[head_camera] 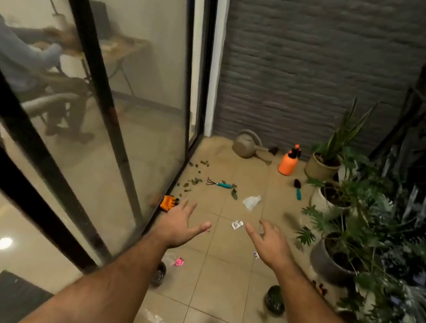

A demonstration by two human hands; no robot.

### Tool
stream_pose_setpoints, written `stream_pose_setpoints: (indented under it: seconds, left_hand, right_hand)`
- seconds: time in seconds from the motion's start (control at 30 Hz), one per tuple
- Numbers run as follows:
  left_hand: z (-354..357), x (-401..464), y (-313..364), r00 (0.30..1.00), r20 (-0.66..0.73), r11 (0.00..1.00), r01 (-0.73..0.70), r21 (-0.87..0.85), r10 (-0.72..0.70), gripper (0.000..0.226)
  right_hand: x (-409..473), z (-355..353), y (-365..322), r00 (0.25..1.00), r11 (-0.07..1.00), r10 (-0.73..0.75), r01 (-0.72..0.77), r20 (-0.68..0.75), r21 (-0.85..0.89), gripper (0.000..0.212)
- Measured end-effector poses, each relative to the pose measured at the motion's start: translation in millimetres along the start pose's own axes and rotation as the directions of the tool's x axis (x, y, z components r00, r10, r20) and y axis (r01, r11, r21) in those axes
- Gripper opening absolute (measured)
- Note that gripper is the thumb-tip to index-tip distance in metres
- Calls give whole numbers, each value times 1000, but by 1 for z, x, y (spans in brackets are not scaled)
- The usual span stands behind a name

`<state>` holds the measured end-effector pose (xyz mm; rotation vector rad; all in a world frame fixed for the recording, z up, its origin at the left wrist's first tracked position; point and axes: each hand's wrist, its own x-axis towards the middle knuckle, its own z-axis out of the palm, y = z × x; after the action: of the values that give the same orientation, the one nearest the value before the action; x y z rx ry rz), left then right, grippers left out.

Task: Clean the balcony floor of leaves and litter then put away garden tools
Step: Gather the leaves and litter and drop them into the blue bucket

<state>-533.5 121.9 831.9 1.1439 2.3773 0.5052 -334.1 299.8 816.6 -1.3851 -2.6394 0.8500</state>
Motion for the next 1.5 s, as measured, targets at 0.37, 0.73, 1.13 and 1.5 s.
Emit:
stream_pose_setpoints:
  seconds: [0.37, 0.73, 1.13, 1.5]
  left_hand:
    - [6, 136, -15, 986, 168, 1000, 6, 23, -10, 92]
    - [22, 309, 56, 978, 174, 984, 138, -110, -118, 89]
    - [22, 468, 108, 962, 187, 957, 232, -175, -199, 91]
    - [-20, 630, 111, 940, 184, 921, 324, -216, -287, 92]
  right_hand:
    - [101, 0, 18, 981, 980, 190, -192, 43, 47, 55]
    - [271, -45, 72, 963, 984, 168, -175, 210, 14, 58]
    - [466, -79, 77, 958, 993, 71, -95, 278, 75, 52]
    - [628, -108, 58, 941, 997, 58, -70, 335, 23, 52]
